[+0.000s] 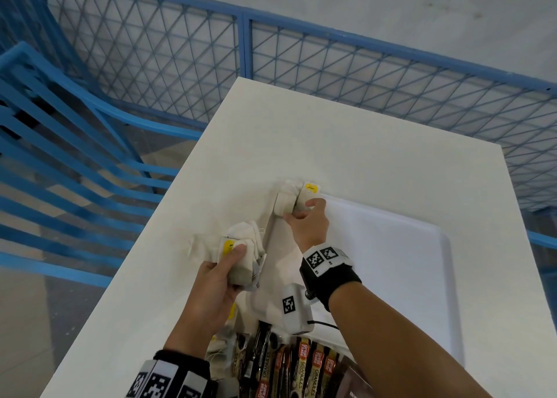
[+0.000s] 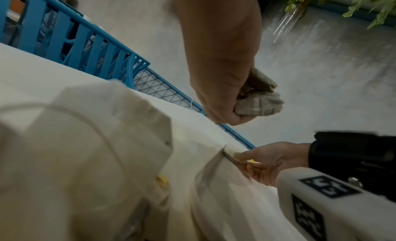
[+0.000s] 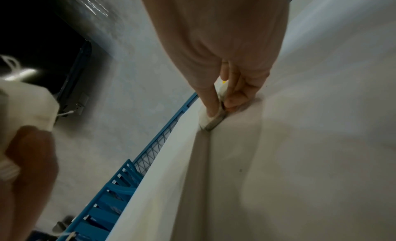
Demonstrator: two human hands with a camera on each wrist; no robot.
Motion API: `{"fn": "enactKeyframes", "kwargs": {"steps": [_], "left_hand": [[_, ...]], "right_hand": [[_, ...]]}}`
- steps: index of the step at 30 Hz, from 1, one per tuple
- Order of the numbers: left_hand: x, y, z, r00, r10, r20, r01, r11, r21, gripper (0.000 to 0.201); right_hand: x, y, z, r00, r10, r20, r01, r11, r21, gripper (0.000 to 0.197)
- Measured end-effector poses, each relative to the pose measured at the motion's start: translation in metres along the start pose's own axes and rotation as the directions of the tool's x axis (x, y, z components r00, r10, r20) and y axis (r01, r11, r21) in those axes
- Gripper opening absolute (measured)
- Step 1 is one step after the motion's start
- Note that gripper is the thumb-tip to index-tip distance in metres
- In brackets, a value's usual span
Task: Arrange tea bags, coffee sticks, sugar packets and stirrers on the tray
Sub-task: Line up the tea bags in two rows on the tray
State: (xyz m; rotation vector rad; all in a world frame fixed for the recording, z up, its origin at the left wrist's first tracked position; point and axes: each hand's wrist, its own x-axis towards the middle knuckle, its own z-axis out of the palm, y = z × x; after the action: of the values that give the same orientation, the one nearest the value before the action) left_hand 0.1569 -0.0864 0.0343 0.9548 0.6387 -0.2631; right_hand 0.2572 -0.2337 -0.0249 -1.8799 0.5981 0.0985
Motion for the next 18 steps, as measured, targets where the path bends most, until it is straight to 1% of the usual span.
{"fn": "enactKeyframes", "kwargs": {"steps": [3, 5, 6, 8, 10, 12, 13, 14, 15, 18], "left_hand": [[0.000, -0.001, 0.001, 1.000, -0.004, 0.006, 0.004, 1.000, 0.004, 0.016], [0.000, -0.002, 0.002, 1.000, -0.003, 0.014, 0.003, 1.000, 0.010, 0.018], [0.000, -0.002, 0.003, 1.000, -0.003, 0.017, 0.003, 1.000, 0.013, 0.018], [-0.002, -0.002, 0.004, 1.000, -0.002, 0.023, 0.002, 1.000, 0.013, 0.016], [-0.004, -0.002, 0.006, 0.999, 0.001, 0.035, -0.002, 1.000, 0.016, 0.017], [-0.005, -0.002, 0.007, 0.998, 0.008, 0.056, -0.010, 1.000, 0.023, 0.020], [-0.006, -0.002, 0.008, 0.998, 0.013, 0.067, -0.014, 1.000, 0.026, 0.021], [-0.007, -0.003, 0.009, 0.997, 0.016, 0.073, -0.018, 0.999, 0.029, 0.022], [-0.007, -0.003, 0.010, 0.997, 0.016, 0.076, -0.019, 0.999, 0.028, 0.022], [-0.010, -0.004, 0.010, 0.996, 0.013, 0.090, -0.015, 1.000, 0.023, 0.024]], "right_hand": [[-0.013, -0.005, -0.005, 0.998, -0.040, 0.054, 0.038, 0.999, 0.036, 0.027], [-0.025, -0.009, -0.010, 0.982, -0.079, 0.173, 0.076, 0.997, 0.019, 0.019], [-0.033, -0.011, -0.014, 0.963, -0.091, 0.253, 0.088, 0.996, 0.024, 0.021], [-0.049, -0.015, -0.024, 0.906, -0.095, 0.412, 0.067, 0.994, 0.081, 0.026], [-0.063, -0.018, -0.036, 0.837, -0.100, 0.539, 0.024, 0.989, 0.146, 0.024], [-0.072, -0.015, -0.044, 0.768, -0.106, 0.632, 0.005, 0.987, 0.159, 0.018], [-0.075, -0.013, -0.047, 0.742, -0.108, 0.662, 0.006, 0.988, 0.155, 0.018], [-0.076, -0.011, -0.049, 0.729, -0.111, 0.676, 0.005, 0.988, 0.156, 0.019], [-0.077, -0.010, -0.051, 0.728, -0.114, 0.676, -0.002, 0.986, 0.168, 0.019], [-0.078, -0.008, -0.053, 0.760, -0.125, 0.637, -0.027, 0.974, 0.223, 0.016]]}}
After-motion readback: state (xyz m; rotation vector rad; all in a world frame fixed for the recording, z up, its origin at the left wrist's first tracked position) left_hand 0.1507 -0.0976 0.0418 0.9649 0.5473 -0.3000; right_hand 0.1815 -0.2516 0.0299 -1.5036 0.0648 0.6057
